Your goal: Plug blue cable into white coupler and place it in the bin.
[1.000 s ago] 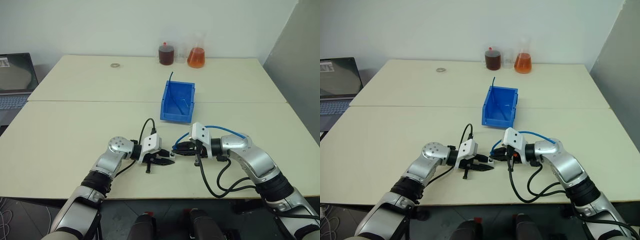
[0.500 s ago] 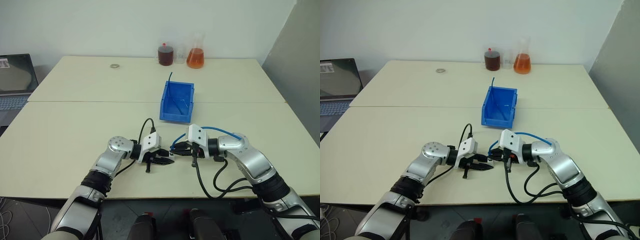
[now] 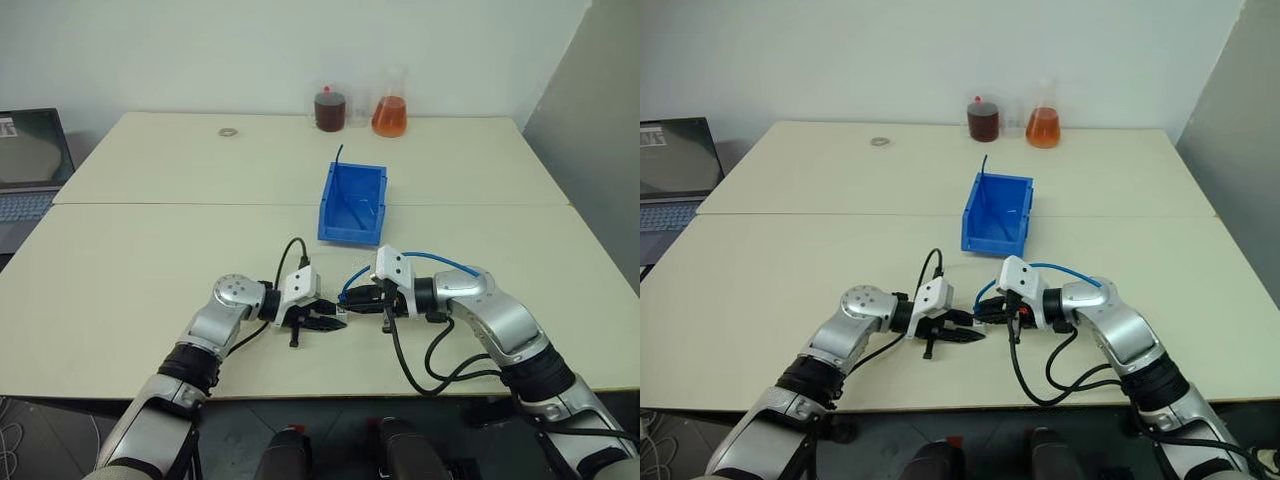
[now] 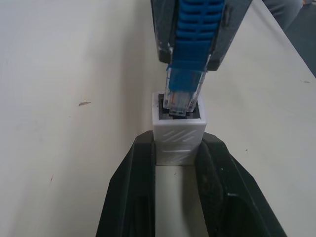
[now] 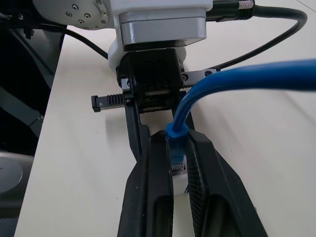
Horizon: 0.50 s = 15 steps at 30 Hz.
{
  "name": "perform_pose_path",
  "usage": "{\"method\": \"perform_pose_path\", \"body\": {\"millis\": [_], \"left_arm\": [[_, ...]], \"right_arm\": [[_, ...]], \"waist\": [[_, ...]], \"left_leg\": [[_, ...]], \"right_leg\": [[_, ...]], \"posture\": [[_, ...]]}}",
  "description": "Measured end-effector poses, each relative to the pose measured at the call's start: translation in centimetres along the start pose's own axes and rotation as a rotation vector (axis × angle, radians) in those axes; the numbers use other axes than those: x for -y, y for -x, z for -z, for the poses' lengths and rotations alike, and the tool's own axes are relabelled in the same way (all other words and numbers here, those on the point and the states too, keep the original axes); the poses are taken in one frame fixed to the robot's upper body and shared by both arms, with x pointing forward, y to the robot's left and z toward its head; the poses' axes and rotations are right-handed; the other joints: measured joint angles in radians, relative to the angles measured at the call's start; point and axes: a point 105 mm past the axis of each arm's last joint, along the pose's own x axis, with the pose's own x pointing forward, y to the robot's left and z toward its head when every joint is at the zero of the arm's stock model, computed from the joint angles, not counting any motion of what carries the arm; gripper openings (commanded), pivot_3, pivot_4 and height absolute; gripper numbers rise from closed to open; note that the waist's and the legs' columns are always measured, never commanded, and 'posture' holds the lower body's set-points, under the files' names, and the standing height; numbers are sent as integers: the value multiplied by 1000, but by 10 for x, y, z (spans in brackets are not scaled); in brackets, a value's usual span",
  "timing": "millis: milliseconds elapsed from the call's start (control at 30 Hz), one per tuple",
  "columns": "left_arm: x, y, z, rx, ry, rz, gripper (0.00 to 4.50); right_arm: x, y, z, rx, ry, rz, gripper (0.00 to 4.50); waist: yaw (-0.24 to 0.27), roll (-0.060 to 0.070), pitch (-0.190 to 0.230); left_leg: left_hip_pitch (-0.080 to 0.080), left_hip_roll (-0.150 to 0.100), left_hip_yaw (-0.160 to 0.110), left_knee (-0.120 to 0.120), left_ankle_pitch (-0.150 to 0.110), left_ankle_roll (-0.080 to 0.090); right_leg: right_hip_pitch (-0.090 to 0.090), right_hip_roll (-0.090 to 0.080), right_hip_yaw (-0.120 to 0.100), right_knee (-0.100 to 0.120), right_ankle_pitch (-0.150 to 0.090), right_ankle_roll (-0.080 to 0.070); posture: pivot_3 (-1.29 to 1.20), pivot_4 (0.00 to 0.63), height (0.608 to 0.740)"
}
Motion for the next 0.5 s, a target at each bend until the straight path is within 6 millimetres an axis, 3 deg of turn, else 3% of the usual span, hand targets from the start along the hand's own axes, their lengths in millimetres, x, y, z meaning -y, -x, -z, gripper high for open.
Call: {"method": "perform_pose_path", "body": {"millis": [500], "left_arm": [[0,2,3,-12,10,-13,784]], "right_arm": [[1,-5,13,1,59,-32,136]], "waist": [[-2,0,-3]], "left_leg": [[7,2,0,-1,0,0]], "right_leg": [[5,4,0,0,-1,-3]], "posture": [[0,150,740]]}}
